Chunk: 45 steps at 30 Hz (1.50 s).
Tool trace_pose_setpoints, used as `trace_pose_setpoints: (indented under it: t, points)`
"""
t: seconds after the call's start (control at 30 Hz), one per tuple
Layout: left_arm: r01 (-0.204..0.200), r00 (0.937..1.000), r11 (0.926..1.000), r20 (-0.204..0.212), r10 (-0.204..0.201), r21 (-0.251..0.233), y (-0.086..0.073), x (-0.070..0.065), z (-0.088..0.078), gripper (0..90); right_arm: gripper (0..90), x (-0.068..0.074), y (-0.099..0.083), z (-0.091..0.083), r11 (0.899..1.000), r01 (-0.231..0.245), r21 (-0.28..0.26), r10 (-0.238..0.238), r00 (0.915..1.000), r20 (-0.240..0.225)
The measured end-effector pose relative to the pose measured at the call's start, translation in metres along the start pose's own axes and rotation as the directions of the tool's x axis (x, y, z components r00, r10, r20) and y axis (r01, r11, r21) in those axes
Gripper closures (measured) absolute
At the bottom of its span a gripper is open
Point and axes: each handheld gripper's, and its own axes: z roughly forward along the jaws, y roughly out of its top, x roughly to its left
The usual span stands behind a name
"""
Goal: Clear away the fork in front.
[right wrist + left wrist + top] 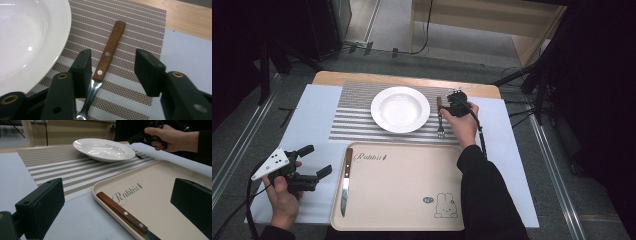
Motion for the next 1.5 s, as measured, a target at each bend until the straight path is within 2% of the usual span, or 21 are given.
trace_pose_setpoints:
  t: [0.07, 0.13, 0.2, 0.23, 0.27, 0.33, 0.67, 0.83, 1.17, 1.37, 1.5]
  points:
    - [0.001, 1.0, 1.0, 0.0, -0.001, 0.0, 0.0, 0.0, 0.0, 0.0, 55.6, 0.002, 0.001, 0.004, 1.0, -0.008, 0.016, 0.007, 0.9999, 0.014]
    - [0.001, 1.0, 1.0, 0.001, -0.001, 0.0, 0.0, 0.0, 0.0, 0.0, 58.1, 0.003, 0.002, 0.008, 0.999, -0.029, 0.042, 0.029, 0.9996, 0.006]
    - [0.001, 1.0, 1.0, 0.002, -0.001, 0.0, 0.0, 0.0, 0.0, 0.0, 58.8, 0.004, 0.002, 0.012, 0.998, -0.02, 0.063, 0.02, 0.9997, 0.012]
    - [0.001, 1.0, 1.0, 0.003, -0.001, 0.0, 0.0, 0.0, 0.0, 0.0, 59.1, 0.003, 0.002, 0.014, 0.998, -0.02, 0.064, 0.02, 0.9998, -0.004]
    - [0.0, 1.0, 1.0, 0.003, 0.0, -0.001, 0.0, 0.001, 0.0, 0.0, 60.7, 0.0, 0.002, 0.016, 0.996, -0.045, 0.078, 0.048, 0.9984, -0.032]
    - [0.0, 1.0, 1.0, 0.002, 0.0, -0.001, 0.0, 0.001, 0.0, 0.0, 62.5, 0.0, 0.002, 0.017, 0.995, -0.062, 0.083, 0.066, 0.997, -0.041]
    - [0.0, 1.0, 1.0, 0.002, 0.0, -0.001, 0.0, 0.001, 0.0, 0.0, 67.6, 0.004, 0.007, 0.023, 0.988, -0.081, 0.133, 0.082, 0.9966, -0.004]
    - [0.002, 1.0, 1.0, 0.003, -0.002, -0.001, 0.0, 0.001, 0.0, 0.0, 68.0, 0.007, 0.007, 0.027, 0.986, -0.09, 0.14, 0.09, 0.9959, 0.009]
    - [0.003, 1.0, 1.0, 0.001, -0.003, -0.001, 0.0, 0.001, 0.0, 0.0, 69.2, 0.015, 0.004, 0.033, 0.988, -0.054, 0.144, 0.048, 0.9978, 0.047]
    - [0.004, 1.0, 1.0, -0.001, -0.004, 0.0, 0.0, 0.001, 0.0, 0.0, 69.8, 0.014, 0.003, 0.033, 0.988, -0.064, 0.14, 0.059, 0.9975, 0.037]
    - [0.005, 1.0, 1.0, -0.002, -0.005, 0.001, 0.0, 0.001, 0.0, 0.0, 75.5, 0.011, 0.003, 0.033, 0.987, -0.08, 0.14, 0.076, 0.9966, 0.034]
